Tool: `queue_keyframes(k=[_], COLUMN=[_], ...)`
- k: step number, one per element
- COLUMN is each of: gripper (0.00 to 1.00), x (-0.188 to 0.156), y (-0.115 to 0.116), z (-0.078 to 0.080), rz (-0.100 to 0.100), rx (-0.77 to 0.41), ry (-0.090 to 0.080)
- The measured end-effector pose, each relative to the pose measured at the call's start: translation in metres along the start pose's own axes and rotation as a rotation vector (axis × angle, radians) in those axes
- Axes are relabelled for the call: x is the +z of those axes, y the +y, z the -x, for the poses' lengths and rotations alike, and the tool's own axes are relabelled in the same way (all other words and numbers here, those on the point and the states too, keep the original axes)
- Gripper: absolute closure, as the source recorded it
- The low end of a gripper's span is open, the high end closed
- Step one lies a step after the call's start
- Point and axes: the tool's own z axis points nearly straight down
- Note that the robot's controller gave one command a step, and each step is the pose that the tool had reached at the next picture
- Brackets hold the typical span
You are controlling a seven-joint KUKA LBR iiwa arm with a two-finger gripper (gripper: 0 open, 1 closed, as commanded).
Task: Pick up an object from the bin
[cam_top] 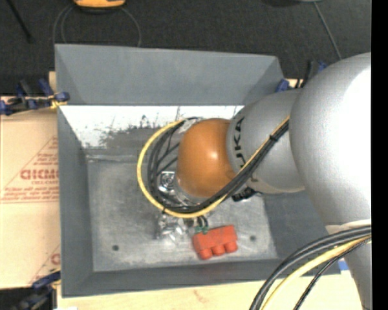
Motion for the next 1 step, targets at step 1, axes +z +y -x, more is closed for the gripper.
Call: queue_keyframes(k=[1], gripper=[1.00], x=[-0.1243], y=[0.0103], z=[-0.0167], rz=[-0.007], rx=[-0.046], ry=[0.007])
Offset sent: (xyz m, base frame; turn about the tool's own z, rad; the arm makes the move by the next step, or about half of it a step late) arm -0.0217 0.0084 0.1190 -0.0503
